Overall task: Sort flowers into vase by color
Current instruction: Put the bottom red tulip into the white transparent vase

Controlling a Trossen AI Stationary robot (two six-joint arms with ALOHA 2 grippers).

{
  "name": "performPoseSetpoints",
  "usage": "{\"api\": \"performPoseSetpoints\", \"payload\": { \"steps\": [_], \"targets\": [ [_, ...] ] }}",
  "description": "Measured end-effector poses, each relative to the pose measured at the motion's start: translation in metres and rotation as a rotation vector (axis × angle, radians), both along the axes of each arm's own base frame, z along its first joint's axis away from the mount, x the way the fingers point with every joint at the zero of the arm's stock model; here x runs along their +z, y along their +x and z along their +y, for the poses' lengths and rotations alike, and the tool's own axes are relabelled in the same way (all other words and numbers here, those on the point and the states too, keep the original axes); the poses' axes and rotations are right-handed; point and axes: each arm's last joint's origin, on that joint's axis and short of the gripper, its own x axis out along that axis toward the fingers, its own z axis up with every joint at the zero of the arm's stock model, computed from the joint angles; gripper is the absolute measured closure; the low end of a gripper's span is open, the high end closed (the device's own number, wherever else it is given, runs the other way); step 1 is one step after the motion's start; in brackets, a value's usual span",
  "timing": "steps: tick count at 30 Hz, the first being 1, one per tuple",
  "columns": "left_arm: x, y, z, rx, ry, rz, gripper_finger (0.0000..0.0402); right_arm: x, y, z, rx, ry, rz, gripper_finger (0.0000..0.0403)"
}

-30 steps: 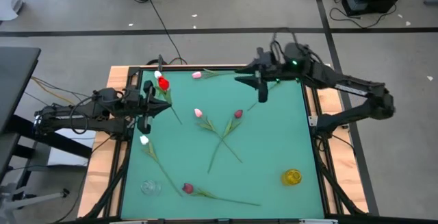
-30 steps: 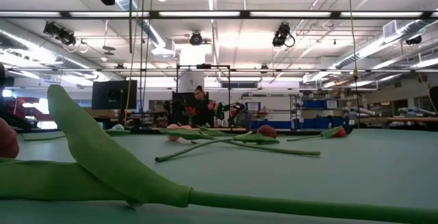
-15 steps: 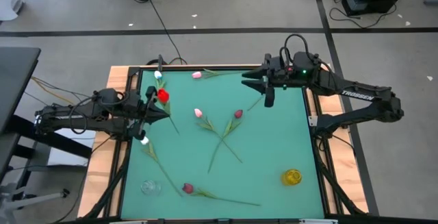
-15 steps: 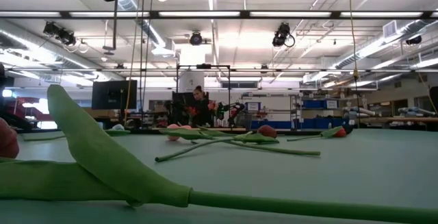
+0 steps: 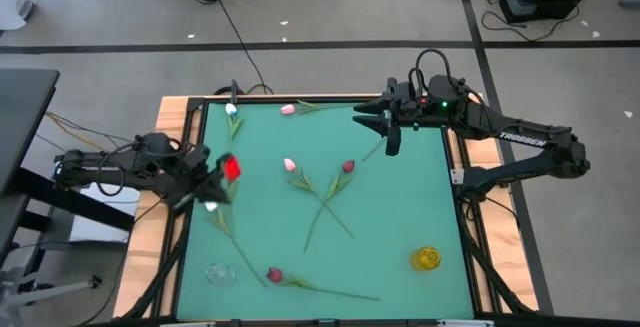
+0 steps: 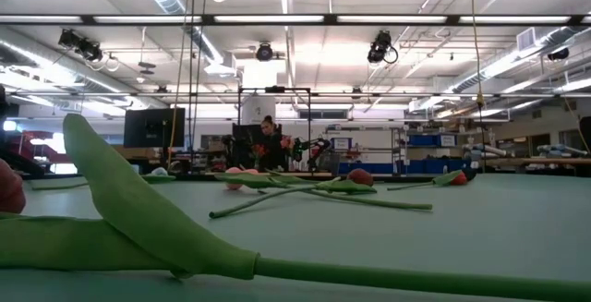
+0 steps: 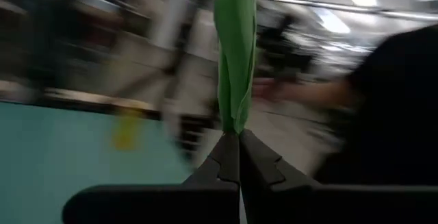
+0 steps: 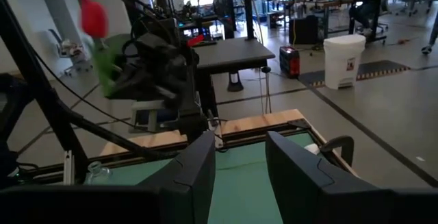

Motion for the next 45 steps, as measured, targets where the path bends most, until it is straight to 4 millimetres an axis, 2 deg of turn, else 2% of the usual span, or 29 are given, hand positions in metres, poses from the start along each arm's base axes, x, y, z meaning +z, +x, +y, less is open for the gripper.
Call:
{"api": "performPoseSetpoints", "payload": {
  "steps": [3,7,15,25,30,38,45],
  "targets": [
    [0.003,-0.005,-0.01,-0.192,-0.065,0.026,0.0401,0.0,0.0,0.0,0.0,0.0,0.0,0.0265],
    [0.008,-0.008,-0.018,-0.288,-0.108,0.015,0.0401,0.0,0.0,0.0,0.0,0.0,0.0,0.0266],
    [0.004,-0.007,-0.035,-0.394,0.021,-0.06,0.0401,0.0,0.0,0.0,0.0,0.001,0.001,0.0266],
    [0.008,-0.028,-0.058,-0.604,0.127,-0.282,0.0401,0.0,0.0,0.0,0.0,0.001,0.001,0.0266],
    [0.008,-0.033,-0.062,-0.559,0.188,-0.373,0.0401,0.0,0.0,0.0,0.0,0.001,0.001,0.0266],
    [-0.012,-0.03,-0.064,-0.54,0.332,-0.244,0.0401,0.0,0.0,0.0,0.0,0.001,0.001,0.0266],
    [-0.01,-0.03,-0.064,-0.502,0.333,-0.274,0.0401,0.0,0.0,0.0,0.0,0.001,0.001,0.0266]
  ]
}}
